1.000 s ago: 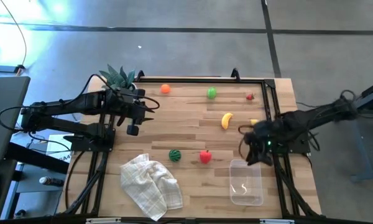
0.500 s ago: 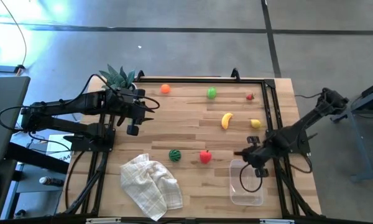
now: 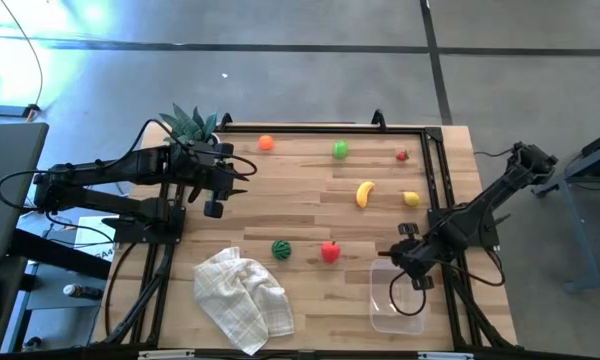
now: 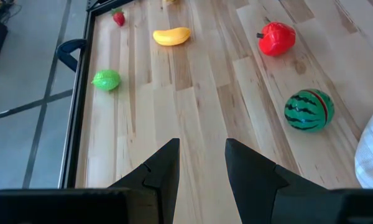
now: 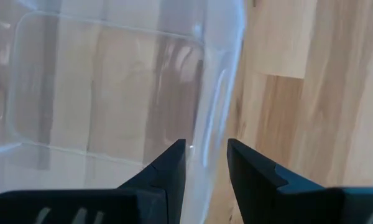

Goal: Pick and placing Produce into tupperware
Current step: Move the transparent bin to the center of the table, then put the yellow lemon into the transparent bin

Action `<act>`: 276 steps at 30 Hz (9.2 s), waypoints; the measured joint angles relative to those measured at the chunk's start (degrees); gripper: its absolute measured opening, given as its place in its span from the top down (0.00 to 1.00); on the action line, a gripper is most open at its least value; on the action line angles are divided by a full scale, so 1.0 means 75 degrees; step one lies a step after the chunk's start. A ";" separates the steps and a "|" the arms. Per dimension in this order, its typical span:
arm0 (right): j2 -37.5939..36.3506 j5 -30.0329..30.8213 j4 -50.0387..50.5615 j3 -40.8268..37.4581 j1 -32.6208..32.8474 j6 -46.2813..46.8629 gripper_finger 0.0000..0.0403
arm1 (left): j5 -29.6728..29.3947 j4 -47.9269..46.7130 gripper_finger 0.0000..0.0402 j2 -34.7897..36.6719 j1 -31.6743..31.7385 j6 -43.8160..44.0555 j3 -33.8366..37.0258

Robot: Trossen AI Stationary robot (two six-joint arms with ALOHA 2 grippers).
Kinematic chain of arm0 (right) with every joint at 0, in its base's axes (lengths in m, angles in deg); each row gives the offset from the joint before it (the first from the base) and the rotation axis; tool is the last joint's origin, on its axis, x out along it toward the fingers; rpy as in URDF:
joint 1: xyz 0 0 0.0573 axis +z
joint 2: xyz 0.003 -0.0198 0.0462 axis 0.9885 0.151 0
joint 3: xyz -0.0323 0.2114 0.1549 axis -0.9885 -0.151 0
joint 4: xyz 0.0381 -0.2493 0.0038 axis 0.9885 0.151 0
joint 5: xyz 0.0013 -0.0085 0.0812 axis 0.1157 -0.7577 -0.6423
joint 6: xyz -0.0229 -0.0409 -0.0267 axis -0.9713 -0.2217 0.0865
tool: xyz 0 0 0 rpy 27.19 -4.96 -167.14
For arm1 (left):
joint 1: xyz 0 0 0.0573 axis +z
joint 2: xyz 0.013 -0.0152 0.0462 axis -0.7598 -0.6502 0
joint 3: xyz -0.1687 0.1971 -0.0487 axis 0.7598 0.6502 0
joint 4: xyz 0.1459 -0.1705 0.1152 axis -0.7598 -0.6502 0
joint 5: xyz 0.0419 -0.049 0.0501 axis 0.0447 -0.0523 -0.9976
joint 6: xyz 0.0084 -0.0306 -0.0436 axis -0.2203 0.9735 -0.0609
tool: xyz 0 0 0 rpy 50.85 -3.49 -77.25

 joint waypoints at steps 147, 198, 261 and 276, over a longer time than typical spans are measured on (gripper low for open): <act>0.3484 -0.2666 -0.4314 0.3143 -0.6292 -0.4597 0.73 | 0.0002 0.0000 0.71 0.0003 0.0000 0.0000 0.0000; 0.4538 -0.1405 -0.3956 0.3598 -0.5414 -0.5406 0.73 | 0.0003 -0.0003 0.71 0.0003 0.0000 0.0000 0.0000; 0.5021 -0.0938 -0.3340 0.3649 -0.7044 -0.4992 0.73 | 0.0001 0.0000 0.71 0.0001 0.0000 0.0000 0.0000; 0.4516 -0.1613 -0.3681 0.3692 -0.6845 -0.5198 0.73 | 0.0000 0.0000 0.71 0.0003 0.0000 0.0000 0.0000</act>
